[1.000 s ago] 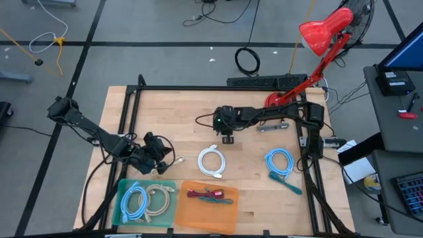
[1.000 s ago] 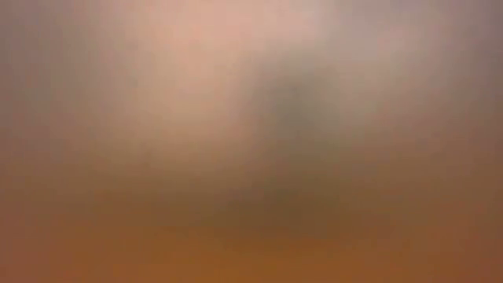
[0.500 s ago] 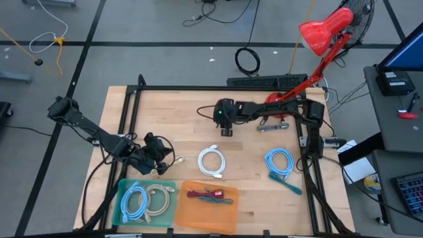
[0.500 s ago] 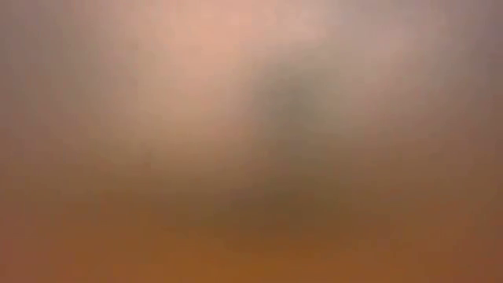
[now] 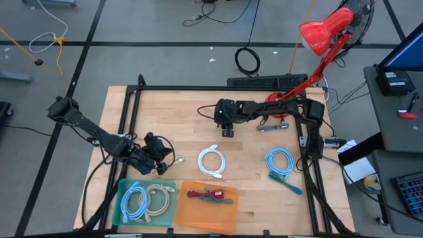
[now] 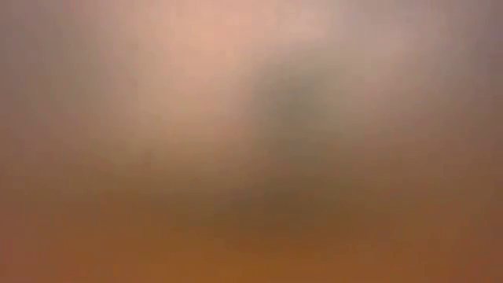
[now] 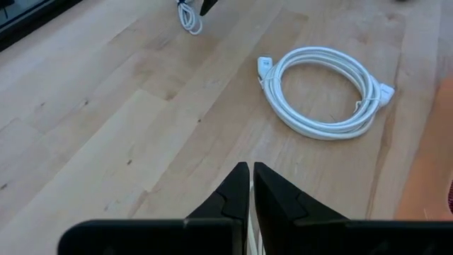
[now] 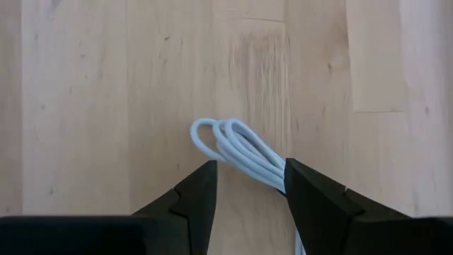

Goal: Pick & Place USB Port
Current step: Put the white charger cable into the orange bin

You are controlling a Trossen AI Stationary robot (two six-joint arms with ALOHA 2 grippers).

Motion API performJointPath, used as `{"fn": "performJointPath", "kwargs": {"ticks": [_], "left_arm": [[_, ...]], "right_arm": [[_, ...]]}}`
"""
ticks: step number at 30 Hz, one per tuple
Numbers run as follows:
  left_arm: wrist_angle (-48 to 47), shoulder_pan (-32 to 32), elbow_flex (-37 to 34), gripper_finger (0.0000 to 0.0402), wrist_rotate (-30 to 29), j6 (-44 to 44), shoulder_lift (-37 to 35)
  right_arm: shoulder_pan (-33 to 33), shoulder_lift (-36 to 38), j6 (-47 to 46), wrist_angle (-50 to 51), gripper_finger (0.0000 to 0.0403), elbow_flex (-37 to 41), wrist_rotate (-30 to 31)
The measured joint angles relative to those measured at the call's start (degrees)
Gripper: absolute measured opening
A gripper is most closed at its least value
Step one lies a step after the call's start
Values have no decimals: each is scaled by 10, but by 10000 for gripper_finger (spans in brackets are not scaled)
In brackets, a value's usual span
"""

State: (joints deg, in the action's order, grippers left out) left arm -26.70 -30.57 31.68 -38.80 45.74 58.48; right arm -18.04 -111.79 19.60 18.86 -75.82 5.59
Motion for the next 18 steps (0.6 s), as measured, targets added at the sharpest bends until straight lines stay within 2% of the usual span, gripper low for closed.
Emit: {"fn": "performJointPath", "kwargs": {"ticks": [12,15,18], "left_arm": [[0,0,0,24,0,-1,0],[0,0,0,24,0,-1,0],[0,0,0,24,0,-2,0]], "right_arm": [[-2,-42,-2,-15,138,-3,-11],[-1,-43,-11,-17,118,-3,-4],[4,-38,-15,-11,73,-1,24]]}}
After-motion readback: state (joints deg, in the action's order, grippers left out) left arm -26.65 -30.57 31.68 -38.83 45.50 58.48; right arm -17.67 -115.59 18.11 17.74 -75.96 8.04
